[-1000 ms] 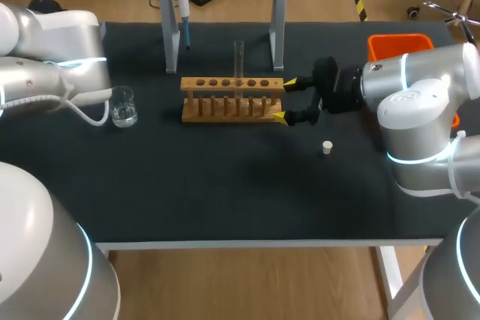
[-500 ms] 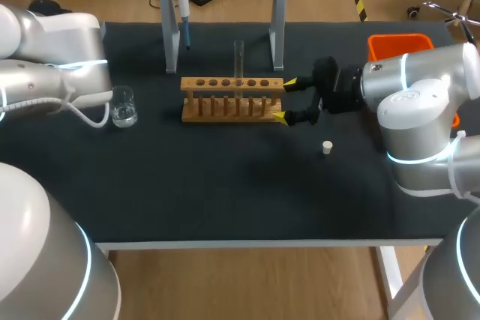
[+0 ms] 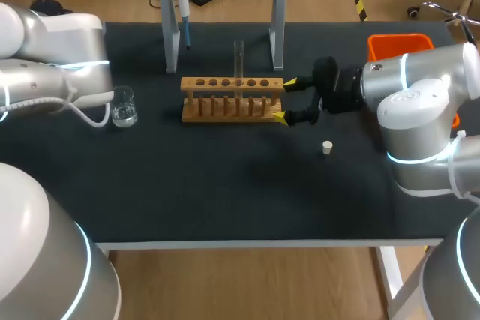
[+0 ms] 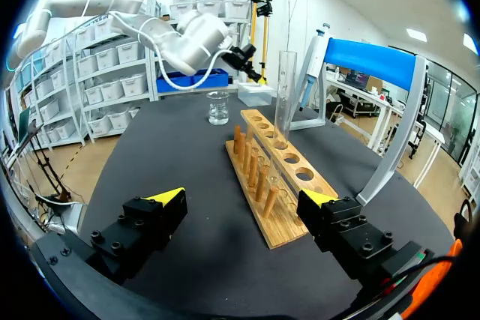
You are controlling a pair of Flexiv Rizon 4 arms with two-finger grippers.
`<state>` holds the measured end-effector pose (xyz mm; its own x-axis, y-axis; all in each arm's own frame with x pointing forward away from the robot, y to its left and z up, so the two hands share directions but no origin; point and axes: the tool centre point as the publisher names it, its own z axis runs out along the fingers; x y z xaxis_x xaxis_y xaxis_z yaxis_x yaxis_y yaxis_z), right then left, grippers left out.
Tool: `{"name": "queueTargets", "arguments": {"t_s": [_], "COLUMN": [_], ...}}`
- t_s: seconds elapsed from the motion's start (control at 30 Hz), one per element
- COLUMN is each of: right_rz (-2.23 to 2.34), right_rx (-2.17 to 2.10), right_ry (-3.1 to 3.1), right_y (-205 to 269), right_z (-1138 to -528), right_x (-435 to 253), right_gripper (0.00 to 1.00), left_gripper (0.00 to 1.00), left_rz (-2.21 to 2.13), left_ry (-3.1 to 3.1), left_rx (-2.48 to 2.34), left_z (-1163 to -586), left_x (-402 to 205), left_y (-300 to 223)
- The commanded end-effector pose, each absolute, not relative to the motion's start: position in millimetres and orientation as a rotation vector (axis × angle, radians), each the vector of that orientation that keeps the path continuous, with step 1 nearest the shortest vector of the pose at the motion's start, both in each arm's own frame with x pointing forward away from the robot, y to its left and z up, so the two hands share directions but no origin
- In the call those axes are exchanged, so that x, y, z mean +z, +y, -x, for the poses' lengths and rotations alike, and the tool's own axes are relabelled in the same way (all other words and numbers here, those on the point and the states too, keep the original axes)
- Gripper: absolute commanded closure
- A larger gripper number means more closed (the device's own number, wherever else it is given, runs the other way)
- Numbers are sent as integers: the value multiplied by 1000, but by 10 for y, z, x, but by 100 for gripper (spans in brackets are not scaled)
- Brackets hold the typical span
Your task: Invert the test tube, pick up the pipette, mount the tip to pipette, aspirate from beaker and dispense into the tube, eject the tip, return the pipette, and cap with the stopper.
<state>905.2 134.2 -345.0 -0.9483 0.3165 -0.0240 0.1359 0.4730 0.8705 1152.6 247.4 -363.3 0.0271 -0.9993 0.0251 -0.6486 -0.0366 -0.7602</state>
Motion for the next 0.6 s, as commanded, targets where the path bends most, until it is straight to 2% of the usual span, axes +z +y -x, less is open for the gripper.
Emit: {"name": "queueTargets", "arguments": {"t_s": [0.03,0.37,0.43,0.47,0.6], "right_rz": [-392,-392,-392,-392,-392], "right_rx": [1476,1476,1476,1476,1476], "right_ry": [2536,2536,2536,2536,2536], "right_y": [1331,1331,1331,1331,1331], "right_z": [-9054,-9054,-9054,-9054,-9054], "right_x": [-3450,-3450,-3450,-3450,-3450], "right_gripper": [0,0,0,0,0], "left_gripper": [56,63,76,77,75], "left_rz": [1744,1737,1737,1737,1736], "left_ry": [1687,1690,1692,1693,1695], "left_rx": [-790,-781,-781,-780,-779], "left_z": [-11578,-11597,-11602,-11603,-11610], "left_x": [-3651,-3640,-3640,-3640,-3639], "left_y": [2479,2484,2485,2485,2480]}}
